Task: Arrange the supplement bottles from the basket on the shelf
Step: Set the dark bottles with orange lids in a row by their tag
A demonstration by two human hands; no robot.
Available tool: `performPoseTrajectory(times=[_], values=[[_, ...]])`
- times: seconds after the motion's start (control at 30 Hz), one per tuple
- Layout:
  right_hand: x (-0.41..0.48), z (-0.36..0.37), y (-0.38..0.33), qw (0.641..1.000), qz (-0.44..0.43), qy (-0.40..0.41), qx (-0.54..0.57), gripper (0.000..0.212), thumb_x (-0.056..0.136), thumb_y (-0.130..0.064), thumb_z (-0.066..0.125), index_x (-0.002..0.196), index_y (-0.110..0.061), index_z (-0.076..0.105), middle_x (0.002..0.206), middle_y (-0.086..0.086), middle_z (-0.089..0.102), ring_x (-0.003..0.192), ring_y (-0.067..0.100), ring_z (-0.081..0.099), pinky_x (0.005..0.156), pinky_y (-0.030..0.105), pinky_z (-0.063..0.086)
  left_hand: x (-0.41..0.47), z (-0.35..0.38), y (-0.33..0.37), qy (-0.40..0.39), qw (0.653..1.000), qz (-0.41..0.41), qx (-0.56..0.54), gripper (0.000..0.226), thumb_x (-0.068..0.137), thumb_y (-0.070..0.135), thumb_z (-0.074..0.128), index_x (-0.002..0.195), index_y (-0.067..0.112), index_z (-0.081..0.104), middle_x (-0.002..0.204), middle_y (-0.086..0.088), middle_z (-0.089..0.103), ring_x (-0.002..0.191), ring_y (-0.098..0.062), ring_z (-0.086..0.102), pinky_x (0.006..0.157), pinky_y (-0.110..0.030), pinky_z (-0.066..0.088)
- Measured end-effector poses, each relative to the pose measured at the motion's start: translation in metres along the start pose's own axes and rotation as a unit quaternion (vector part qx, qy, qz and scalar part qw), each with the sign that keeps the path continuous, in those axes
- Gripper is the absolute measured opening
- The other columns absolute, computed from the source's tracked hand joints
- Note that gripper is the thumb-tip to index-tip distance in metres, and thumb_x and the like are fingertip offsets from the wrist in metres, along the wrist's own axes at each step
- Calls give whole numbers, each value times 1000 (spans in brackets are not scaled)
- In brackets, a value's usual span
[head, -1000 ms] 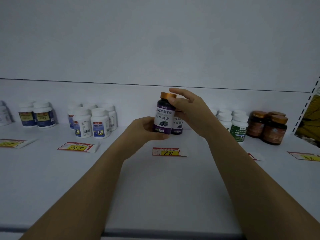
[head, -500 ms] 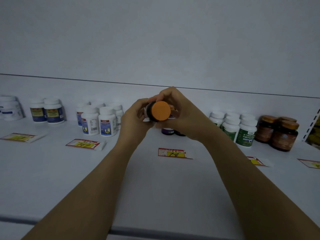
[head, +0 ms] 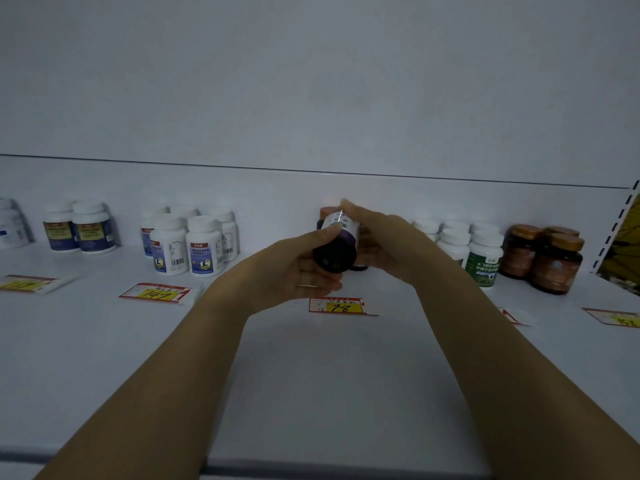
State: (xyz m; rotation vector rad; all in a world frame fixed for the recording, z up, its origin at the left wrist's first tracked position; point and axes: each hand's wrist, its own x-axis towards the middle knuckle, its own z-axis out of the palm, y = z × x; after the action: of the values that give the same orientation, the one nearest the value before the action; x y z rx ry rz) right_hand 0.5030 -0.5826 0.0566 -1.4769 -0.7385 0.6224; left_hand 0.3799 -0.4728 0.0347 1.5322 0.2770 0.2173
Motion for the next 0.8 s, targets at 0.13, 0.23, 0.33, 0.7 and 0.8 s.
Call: performPoseTrajectory(times=[0.13, 0.23, 0.33, 0.7, 0.8], values=[[1, -2, 2, 1000, 6, -15, 16, 27, 91, -38, 59, 100, -14, 68, 91, 10, 70, 76, 21, 69, 57, 26, 57, 0, -1, 0, 3, 1000, -14, -2, 55, 62, 50, 65, 101, 11, 63, 80, -9, 73, 71, -19, 70, 82, -33, 54], [4, 1, 0, 1000, -24, 18, -6, 42, 90, -40, 60, 113, -5, 64, 100, 14, 72, 87, 26, 71, 75, 36, 59, 0, -3, -1, 13, 1000, 4, 9, 48, 64, 42, 68, 101, 13, 61, 89, -8, 74, 83, -20, 71, 81, -30, 54], [4, -2, -3, 993, -117, 25, -20, 37, 93, -33, 56, 116, -4, 60, 101, 12, 71, 93, 26, 70, 83, 38, 58, 1, -5, -1, 34, 998, 59, 18, 40, 69, 22, 74, 106, 14, 60, 101, -5, 72, 94, -17, 69, 81, -25, 54], [-2, -5, -6, 971, -195, -14, -135, 33, 94, -25, 56, 126, -16, 57, 116, 2, 66, 105, 18, 65, 93, 38, 54, 3, 1, -10, 138, 949, 170, 226, 53, 67, 17, 83, 115, 18, 60, 108, 1, 70, 94, -11, 68, 85, -24, 54], [-1, -4, -13, 963, -197, 30, -181, 38, 87, -41, 62, 121, -25, 60, 113, -6, 66, 103, 10, 63, 90, 33, 54, 3, -2, -12, 152, 938, 164, 266, 56, 68, 19, 83, 119, 16, 60, 112, -1, 69, 98, -14, 67, 93, -33, 52]])
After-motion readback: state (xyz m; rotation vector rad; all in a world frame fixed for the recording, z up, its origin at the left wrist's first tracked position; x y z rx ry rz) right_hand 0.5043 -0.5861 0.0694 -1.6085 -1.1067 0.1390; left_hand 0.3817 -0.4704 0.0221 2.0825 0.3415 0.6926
